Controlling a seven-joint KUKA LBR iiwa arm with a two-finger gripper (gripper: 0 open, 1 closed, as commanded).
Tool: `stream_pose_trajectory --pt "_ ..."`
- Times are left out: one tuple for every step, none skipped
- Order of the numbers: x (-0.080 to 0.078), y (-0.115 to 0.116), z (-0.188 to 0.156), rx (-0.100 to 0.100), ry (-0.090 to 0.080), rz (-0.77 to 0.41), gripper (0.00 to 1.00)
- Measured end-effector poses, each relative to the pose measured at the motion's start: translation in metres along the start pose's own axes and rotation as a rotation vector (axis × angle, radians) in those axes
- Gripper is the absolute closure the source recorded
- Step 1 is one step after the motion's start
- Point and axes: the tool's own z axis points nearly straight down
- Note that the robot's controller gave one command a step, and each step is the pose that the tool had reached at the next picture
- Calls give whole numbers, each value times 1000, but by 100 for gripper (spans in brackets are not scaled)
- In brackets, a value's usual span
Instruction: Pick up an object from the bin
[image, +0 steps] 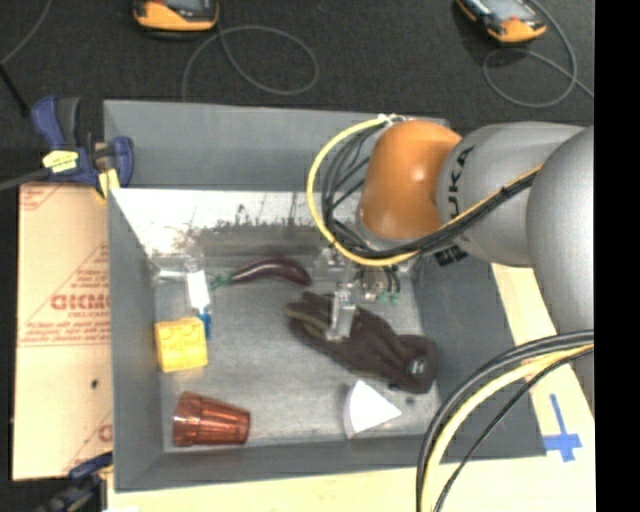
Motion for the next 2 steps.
stream_pose_trajectory --pt "10 -59 24 2 8 244 100" --pt "10 -59 24 2 8 244 100"
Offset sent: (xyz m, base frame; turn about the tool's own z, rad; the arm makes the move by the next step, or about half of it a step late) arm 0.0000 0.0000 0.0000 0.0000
